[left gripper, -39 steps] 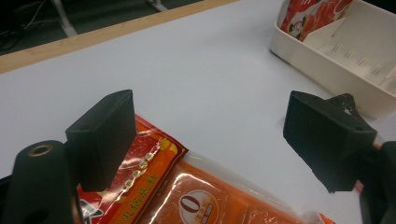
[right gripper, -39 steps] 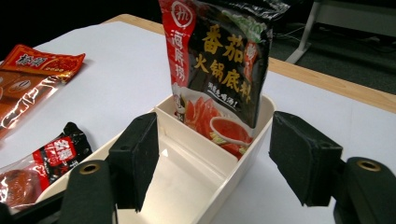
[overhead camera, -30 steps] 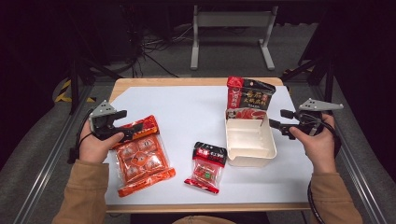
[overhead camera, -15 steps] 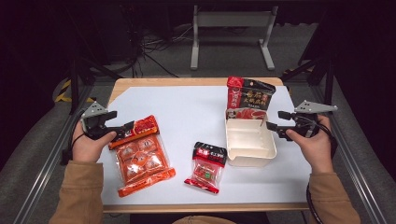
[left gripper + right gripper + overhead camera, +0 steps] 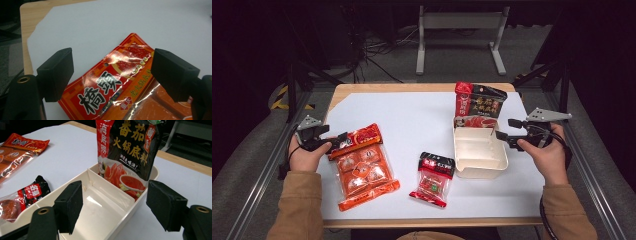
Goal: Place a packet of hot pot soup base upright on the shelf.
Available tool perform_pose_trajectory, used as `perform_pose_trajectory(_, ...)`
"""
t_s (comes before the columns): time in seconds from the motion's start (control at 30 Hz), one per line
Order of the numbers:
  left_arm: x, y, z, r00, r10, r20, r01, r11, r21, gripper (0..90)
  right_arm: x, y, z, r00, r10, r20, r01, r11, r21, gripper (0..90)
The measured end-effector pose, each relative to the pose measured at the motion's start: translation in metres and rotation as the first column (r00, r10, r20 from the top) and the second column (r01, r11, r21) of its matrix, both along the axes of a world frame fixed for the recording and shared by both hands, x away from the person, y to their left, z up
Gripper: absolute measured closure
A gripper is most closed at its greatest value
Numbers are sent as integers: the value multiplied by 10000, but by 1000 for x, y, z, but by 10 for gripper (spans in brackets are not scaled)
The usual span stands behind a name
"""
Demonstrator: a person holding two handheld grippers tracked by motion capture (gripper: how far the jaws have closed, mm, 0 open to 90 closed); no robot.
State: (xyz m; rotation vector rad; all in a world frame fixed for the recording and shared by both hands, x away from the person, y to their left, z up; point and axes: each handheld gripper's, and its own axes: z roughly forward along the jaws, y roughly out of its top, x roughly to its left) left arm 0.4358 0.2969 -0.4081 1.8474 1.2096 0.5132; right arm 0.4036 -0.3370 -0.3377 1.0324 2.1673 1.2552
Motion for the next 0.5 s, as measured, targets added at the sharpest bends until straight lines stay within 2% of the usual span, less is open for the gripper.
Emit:
perform_pose_trajectory(0.23, 4, 8, -12, 9983, 430, -397, -426, 9990, 122, 181, 1, 0, -1, 10000, -3, -23, 3, 10000, -34, 296)
perform_pose_trajectory(0.3, 5, 11, -15, 9969, 624, -478, -623, 9981, 24, 176, 1, 1, -2, 10000, 24, -43, -24, 10000, -40, 294)
perform_pose_trajectory(0.4, 6, 16, -21, 9938, 931, -606, -955, 9947, -381, 173, 2, 1, -2, 10000, 81, -54, -81, 10000, -53, 293)
perform_pose_trajectory(0.5, 7, 20, -28, 9910, 1046, -832, -1079, 9935, -363, 171, 2, 2, -2, 9999, 85, -57, -85, 10000, -31, 292)
